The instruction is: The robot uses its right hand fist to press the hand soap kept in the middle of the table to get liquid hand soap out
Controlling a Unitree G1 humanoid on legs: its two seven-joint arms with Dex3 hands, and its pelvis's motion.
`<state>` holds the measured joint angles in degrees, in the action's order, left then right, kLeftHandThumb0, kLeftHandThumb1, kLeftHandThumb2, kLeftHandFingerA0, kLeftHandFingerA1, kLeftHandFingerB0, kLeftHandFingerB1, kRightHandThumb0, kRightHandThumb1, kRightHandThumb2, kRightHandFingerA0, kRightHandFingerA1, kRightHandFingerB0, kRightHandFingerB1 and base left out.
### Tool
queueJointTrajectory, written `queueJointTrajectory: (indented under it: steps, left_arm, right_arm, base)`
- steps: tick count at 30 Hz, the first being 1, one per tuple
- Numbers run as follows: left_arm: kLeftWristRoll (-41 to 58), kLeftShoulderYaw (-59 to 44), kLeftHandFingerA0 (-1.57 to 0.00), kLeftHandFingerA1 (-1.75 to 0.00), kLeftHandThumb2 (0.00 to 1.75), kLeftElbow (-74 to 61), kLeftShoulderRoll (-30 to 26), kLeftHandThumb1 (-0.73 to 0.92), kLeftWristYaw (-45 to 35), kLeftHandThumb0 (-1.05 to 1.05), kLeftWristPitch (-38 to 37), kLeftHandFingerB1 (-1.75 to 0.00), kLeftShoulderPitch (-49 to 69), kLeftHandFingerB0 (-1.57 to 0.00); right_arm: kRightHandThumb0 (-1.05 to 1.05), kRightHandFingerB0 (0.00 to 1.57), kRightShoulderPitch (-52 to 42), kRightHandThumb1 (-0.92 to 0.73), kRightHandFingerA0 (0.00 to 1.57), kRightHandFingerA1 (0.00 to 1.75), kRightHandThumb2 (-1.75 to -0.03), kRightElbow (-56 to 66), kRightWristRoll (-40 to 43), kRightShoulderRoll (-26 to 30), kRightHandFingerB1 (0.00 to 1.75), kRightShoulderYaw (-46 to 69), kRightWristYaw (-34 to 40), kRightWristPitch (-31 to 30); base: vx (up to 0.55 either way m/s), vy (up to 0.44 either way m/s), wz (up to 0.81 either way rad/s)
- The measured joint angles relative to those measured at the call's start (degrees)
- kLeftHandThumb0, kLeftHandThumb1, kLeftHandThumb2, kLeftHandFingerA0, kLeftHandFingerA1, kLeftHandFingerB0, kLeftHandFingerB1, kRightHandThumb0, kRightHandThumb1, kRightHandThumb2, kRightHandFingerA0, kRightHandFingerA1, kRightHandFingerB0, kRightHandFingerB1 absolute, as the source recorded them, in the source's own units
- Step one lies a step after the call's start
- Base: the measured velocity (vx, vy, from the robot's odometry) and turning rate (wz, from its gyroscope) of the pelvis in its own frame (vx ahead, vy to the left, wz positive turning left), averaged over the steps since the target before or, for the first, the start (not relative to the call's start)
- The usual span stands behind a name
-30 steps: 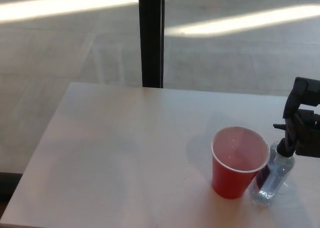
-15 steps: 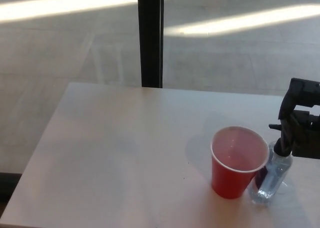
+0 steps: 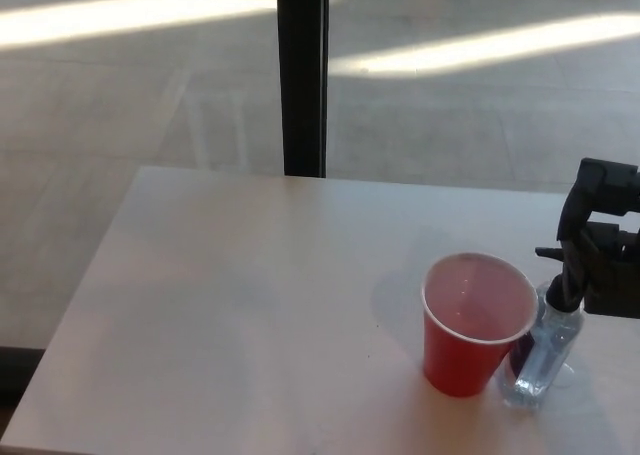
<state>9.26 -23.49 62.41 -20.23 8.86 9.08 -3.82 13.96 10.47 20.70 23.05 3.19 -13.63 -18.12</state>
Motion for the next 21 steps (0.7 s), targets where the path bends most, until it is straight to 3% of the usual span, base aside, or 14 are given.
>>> queueJointTrajectory:
  steps: [4, 14, 21]
  left_arm:
    - [-0.01, 0.08, -0.47, -0.96, 1.30, 0.08, 0.00, 0.90, 0.00, -0.48, 0.00, -0.84, -0.14, -0.29]
    - [-0.02, 0.48, -0.50, -0.98, 1.29, 0.18, -0.01, 0.92, 0.00, -0.47, 0.00, -0.78, -0.44, -0.24]
    - [-0.01, 0.54, -0.51, -1.02, 1.26, 0.19, -0.01, 0.91, 0.00, -0.49, 0.00, -0.85, -0.52, -0.29]
  right_arm:
    - [-0.22, 0.77, 0.09, -0.53, 0.99, 1.75, -1.24, -0.04, 0.05, 0.00, 1.54, -0.27, -0.06, 0.12]
    - [-0.25, 0.73, 0.17, -0.47, 1.02, 1.75, -1.35, -0.08, 1.11, -0.05, 1.59, -0.48, -0.09, 0.13]
    - [-0.25, 0.74, 0.48, -0.56, 0.99, 1.75, -1.22, -0.57, 2.25, -0.06, 1.53, -0.35, -0.07, 0.09]
  base:
    - [0.00, 0.000, 0.00]
    - [0.00, 0.000, 0.00]
    - [0.00, 0.000, 0.00]
